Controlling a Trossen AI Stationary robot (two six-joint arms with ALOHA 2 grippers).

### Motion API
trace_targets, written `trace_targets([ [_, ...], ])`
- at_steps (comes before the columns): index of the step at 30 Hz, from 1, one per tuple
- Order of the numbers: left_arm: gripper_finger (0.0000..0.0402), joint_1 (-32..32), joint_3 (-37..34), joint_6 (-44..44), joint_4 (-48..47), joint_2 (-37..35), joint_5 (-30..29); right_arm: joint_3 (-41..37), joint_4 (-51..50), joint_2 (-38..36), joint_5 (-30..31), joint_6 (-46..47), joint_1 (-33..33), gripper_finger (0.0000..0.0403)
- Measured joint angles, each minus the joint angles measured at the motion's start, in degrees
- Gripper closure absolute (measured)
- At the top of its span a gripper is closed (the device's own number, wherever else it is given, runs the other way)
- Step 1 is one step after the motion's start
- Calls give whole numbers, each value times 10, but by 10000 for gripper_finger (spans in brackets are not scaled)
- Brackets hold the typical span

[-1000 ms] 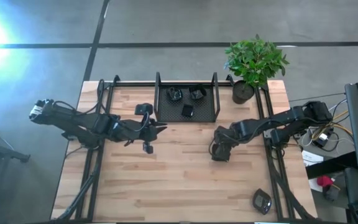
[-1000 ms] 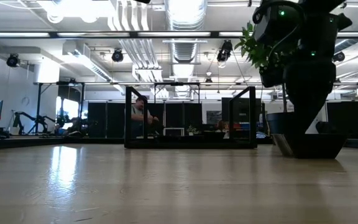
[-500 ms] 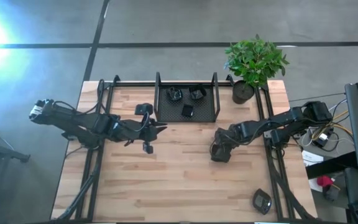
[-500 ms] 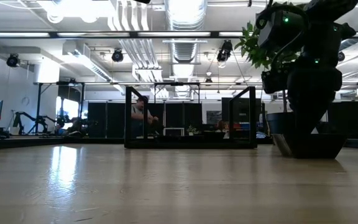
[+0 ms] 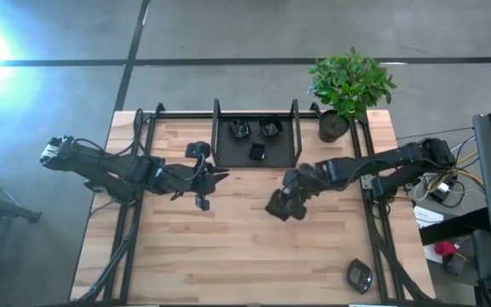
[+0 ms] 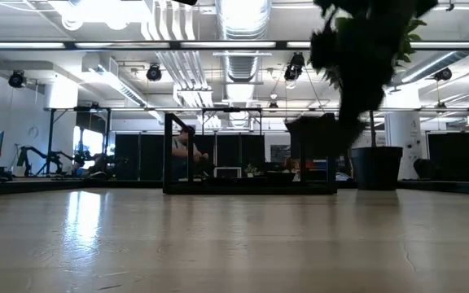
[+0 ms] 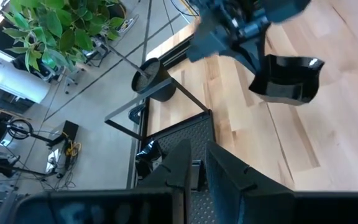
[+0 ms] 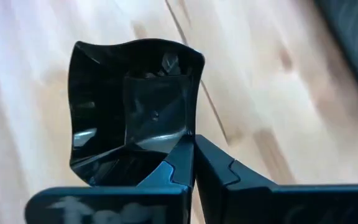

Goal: Pick & Place Mini shaped plates
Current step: Stack the black distorted square plate on top of the black distorted square plate on the shelf

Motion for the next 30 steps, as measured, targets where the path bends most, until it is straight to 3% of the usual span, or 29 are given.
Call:
trace_targets([
  [6,356,0,0,3,0,0,0,118,-45,1,10,-56,-26,395],
  [12,356,0,0,4,0,0,0,196,-62,1,28,-124,-100,395],
  [22,356,0,0,4,1,0,-17,231,-84,2,-32,-224,-279,395],
  [30,356,0,0,2,2,-1,-17,248,-90,61,-60,-287,-356,395],
])
